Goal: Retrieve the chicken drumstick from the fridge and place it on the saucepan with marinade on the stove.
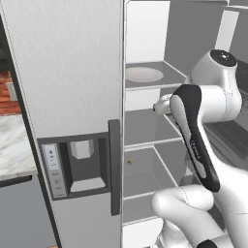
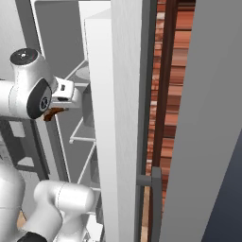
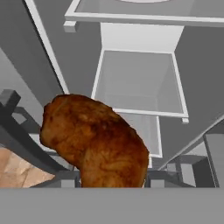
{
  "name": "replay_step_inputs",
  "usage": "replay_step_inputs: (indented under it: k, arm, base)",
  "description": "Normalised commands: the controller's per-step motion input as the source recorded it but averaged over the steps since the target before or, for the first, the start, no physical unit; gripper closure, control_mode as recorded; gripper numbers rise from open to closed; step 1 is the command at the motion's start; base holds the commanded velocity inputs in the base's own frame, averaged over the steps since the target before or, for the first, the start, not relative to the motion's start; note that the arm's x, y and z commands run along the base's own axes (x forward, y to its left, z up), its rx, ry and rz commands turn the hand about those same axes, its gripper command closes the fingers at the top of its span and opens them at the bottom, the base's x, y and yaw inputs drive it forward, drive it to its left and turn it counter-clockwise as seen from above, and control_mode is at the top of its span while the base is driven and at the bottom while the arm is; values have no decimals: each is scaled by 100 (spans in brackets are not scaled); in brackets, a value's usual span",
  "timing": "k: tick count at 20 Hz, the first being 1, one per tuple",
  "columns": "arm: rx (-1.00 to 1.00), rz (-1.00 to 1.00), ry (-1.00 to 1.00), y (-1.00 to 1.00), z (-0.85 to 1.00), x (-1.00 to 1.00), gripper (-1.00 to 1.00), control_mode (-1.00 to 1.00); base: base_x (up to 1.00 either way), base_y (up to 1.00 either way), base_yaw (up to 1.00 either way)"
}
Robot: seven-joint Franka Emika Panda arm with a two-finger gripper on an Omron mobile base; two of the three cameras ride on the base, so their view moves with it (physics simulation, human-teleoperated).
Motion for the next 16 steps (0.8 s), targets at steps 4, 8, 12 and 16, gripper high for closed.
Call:
replay_step_inputs:
  k: [4, 8, 12, 16]
  arm:
    - [-1, 0, 1, 1, 0, -55, 100, -100]
    - [0, 0, 1, 0, 0, -49, 100, 100]
    - [0, 0, 0, 0, 0, 0, 100, 100]
    - [0, 0, 0, 0, 0, 0, 100, 100]
  base:
    - [0, 0, 0]
    - [-19, 0, 0]
    - [-96, 0, 0]
    - [-100, 5, 2]
